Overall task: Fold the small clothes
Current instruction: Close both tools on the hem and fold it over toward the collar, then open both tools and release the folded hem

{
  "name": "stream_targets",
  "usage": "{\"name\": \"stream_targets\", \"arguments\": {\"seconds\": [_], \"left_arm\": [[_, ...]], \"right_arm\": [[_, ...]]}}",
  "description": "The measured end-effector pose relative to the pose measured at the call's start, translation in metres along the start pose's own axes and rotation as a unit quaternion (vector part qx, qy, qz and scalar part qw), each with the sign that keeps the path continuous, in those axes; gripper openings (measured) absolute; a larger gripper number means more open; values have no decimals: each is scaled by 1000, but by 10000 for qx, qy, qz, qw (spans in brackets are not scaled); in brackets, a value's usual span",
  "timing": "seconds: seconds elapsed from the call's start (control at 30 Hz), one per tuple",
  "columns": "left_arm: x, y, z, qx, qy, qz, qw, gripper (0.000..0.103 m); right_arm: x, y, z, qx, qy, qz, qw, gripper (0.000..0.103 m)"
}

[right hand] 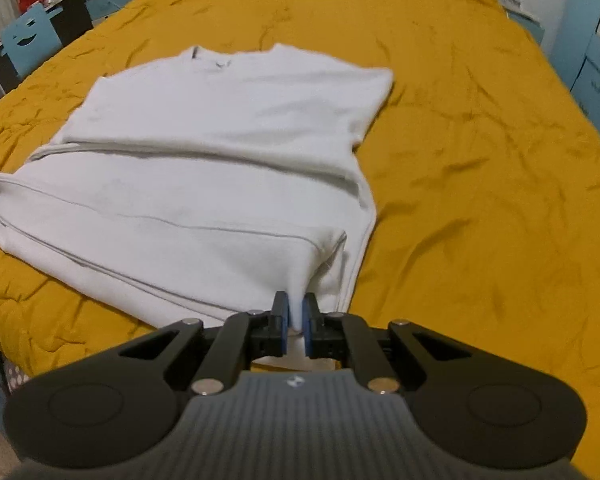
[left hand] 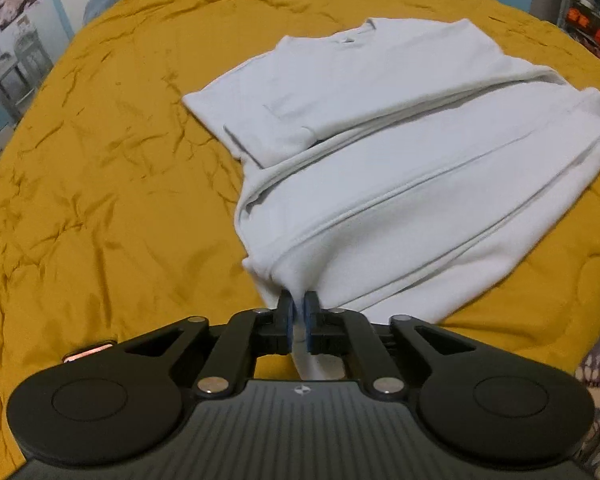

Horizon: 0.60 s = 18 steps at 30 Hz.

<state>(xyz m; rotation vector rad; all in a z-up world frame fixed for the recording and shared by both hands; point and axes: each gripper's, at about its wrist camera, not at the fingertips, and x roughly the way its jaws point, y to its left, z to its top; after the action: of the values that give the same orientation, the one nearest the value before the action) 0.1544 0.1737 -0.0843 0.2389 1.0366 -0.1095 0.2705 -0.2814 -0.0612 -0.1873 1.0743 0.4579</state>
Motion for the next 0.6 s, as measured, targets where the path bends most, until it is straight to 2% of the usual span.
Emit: {"name": "stream_targets", "arguments": {"seconds": [0.1, 0.17, 0.2, 0.23, 0.33, 0.47, 0.6], "left_arm": [[-8, 9, 0, -30, -24, 18, 10000, 33], [-20, 8, 0, 147, -81, 93, 9998, 41], [-26, 5, 1, 289, -120, 130, 9994, 42], [-32, 1, 2, 433, -158, 174, 9988, 44], [-48, -14, 7, 875, -368, 258, 9951, 52], [-49, -48, 11, 1712, -452, 203, 9840, 60], [-25, -83, 2, 2491, -413, 544, 9661, 60]], "right_arm": [[0, 2, 0, -142, 1, -47, 9999, 3], [-8, 9, 1, -419, -49, -167, 9990, 17], [-12, 14, 1, -599, -107, -287, 9977, 29], [-18, 19, 1, -814, -175, -389, 9958, 35], [-34, 37, 2, -1407, -381, -536, 9879, 39], [-39, 62, 0, -2038, -694, -380, 9758, 43], [-23, 75, -3, -2267, -604, -344, 9715, 43]]}}
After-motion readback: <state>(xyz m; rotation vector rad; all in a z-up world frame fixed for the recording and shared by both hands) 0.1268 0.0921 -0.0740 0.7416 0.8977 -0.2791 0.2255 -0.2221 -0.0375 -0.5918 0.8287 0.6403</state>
